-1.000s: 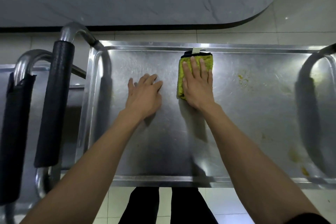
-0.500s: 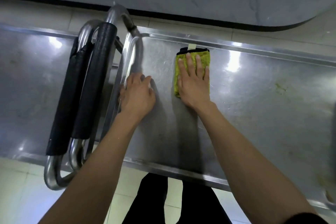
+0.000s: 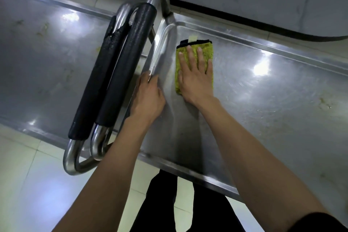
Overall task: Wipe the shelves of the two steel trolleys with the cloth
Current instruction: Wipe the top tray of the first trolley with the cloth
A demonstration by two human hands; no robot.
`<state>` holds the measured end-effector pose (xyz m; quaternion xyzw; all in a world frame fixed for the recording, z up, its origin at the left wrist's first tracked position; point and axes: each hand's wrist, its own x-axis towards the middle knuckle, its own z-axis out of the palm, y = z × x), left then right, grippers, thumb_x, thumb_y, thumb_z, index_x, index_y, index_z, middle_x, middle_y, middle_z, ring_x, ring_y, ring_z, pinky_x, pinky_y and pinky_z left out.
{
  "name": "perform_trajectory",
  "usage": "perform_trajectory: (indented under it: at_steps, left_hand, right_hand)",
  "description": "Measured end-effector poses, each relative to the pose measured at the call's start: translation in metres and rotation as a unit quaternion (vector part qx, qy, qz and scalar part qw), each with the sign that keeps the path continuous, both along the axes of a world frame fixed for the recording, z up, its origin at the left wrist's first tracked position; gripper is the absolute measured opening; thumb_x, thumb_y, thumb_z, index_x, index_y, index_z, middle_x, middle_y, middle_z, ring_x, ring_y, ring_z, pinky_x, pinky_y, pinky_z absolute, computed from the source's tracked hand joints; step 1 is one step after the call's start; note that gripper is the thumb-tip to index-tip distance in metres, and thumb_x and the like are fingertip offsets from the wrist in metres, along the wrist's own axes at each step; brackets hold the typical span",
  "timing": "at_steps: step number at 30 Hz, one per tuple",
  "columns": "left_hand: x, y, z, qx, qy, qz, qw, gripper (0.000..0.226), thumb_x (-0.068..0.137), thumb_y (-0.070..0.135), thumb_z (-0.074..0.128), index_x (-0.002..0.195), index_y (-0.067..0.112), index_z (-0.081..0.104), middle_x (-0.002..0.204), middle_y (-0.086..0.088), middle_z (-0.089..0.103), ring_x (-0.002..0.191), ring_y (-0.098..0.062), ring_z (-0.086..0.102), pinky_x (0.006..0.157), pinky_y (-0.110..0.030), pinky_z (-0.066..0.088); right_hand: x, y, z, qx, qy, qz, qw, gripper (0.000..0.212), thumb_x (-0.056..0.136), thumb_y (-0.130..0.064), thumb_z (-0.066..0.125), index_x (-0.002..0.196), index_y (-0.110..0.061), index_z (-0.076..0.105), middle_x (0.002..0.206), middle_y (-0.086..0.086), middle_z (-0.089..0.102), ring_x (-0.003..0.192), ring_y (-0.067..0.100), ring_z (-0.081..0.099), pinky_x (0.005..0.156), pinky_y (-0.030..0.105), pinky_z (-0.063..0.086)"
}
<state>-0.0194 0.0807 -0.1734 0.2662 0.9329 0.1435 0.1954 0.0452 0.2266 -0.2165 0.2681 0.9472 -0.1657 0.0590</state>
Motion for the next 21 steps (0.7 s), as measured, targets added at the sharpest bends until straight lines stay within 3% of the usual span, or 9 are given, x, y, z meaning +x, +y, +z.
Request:
perform_trajectory:
  at_steps: [4, 7, 10, 16, 21]
  left_hand:
    - [-0.005, -0.008, -0.003, 0.014, -0.019, -0.001, 1.000, 0.043, 0.090, 0.006, 0.046, 0.131, -0.003, 0.056, 0.152, -0.019, 0.039, 0.139, -0.034, 0.036, 0.114, -0.037, 0.030]
    - [-0.014, -0.010, -0.007, 0.019, -0.023, -0.005, 1.000, 0.036, 0.085, 0.005, 0.046, 0.116, -0.001, 0.063, 0.133, -0.016, 0.052, 0.122, -0.035, 0.050, 0.104, -0.041, 0.042]
    - [-0.020, -0.012, -0.010, 0.037, -0.042, -0.006, 0.998, 0.040, 0.085, 0.008, 0.048, 0.123, 0.009, 0.060, 0.131, -0.007, 0.053, 0.119, -0.026, 0.053, 0.099, -0.040, 0.048]
    - [-0.015, -0.019, -0.012, 0.000, -0.014, -0.035, 0.999, 0.053, 0.090, 0.016, 0.057, 0.140, 0.003, 0.046, 0.155, -0.014, 0.033, 0.145, -0.029, 0.029, 0.117, -0.043, 0.033]
    - [-0.005, -0.009, -0.008, -0.071, 0.015, -0.084, 0.994, 0.058, 0.091, 0.027, 0.050, 0.144, 0.011, 0.033, 0.156, -0.024, 0.019, 0.147, -0.041, 0.013, 0.119, -0.055, 0.023]
  right_hand:
    - [-0.020, -0.013, -0.001, 0.002, 0.007, 0.027, 1.000, 0.057, 0.106, -0.034, 0.027, 0.161, -0.025, 0.013, 0.169, 0.002, -0.002, 0.155, 0.029, -0.008, 0.123, 0.058, 0.002]
    - [-0.041, -0.028, 0.000, -0.007, 0.010, 0.056, 0.998, 0.059, 0.104, -0.033, 0.030, 0.160, -0.026, 0.014, 0.169, 0.001, 0.000, 0.155, 0.028, -0.007, 0.123, 0.058, 0.004]
    - [-0.054, -0.033, 0.000, -0.017, 0.003, 0.066, 0.998, 0.060, 0.103, -0.034, 0.030, 0.160, -0.028, 0.013, 0.169, -0.002, -0.001, 0.155, 0.026, -0.009, 0.123, 0.057, 0.003]
    - [-0.044, -0.032, 0.002, -0.027, 0.020, 0.056, 0.998, 0.059, 0.104, -0.031, 0.032, 0.160, -0.027, 0.014, 0.169, 0.000, -0.001, 0.155, 0.026, -0.009, 0.123, 0.057, 0.005]
    - [0.007, -0.024, -0.004, -0.018, 0.022, -0.038, 0.999, 0.059, 0.105, -0.032, 0.026, 0.161, -0.026, 0.007, 0.169, 0.000, -0.005, 0.155, 0.025, -0.011, 0.124, 0.056, 0.002]
